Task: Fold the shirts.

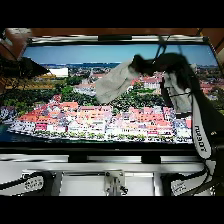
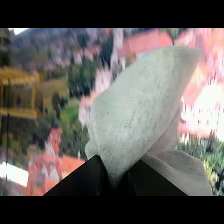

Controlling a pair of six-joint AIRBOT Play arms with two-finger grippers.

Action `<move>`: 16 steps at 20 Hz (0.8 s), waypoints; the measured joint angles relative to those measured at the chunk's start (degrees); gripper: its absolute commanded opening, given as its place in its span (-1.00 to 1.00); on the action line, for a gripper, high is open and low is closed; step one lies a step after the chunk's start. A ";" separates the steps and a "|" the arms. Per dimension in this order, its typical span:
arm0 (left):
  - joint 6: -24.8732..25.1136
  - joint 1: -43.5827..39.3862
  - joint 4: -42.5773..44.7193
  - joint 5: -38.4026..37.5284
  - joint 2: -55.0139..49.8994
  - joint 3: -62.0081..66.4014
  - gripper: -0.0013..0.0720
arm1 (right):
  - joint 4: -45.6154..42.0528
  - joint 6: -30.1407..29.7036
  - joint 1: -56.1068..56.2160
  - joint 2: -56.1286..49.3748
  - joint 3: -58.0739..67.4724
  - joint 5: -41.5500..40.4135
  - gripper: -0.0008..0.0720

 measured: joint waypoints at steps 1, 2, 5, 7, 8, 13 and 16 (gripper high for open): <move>-0.02 0.00 0.02 0.00 0.00 0.00 -0.87 | 0.04 0.44 -1.70 0.02 3.17 1.38 -0.74; 0.00 0.00 0.00 0.00 0.00 0.00 -0.87 | 0.04 0.92 -3.54 0.02 6.25 3.10 -0.74; -0.02 -0.04 0.00 -0.24 0.00 0.00 -0.87 | 0.31 1.95 -8.87 0.07 12.72 11.43 -0.75; -0.02 -0.35 -0.04 -0.90 0.00 0.00 -0.87 | 0.35 2.34 -12.22 -0.09 14.71 18.08 -0.75; -0.02 -0.66 -0.07 -1.33 0.00 0.00 -0.87 | 0.35 2.43 -13.64 -0.35 15.30 21.14 -0.74; -0.02 -2.43 -0.20 -2.86 0.07 0.00 -0.87 | -2.51 2.62 -19.28 -2.23 16.57 31.30 -0.74; -0.02 -3.39 -0.22 -2.93 0.11 0.00 -0.87 | -3.74 2.34 -20.68 -3.56 16.79 35.71 -0.74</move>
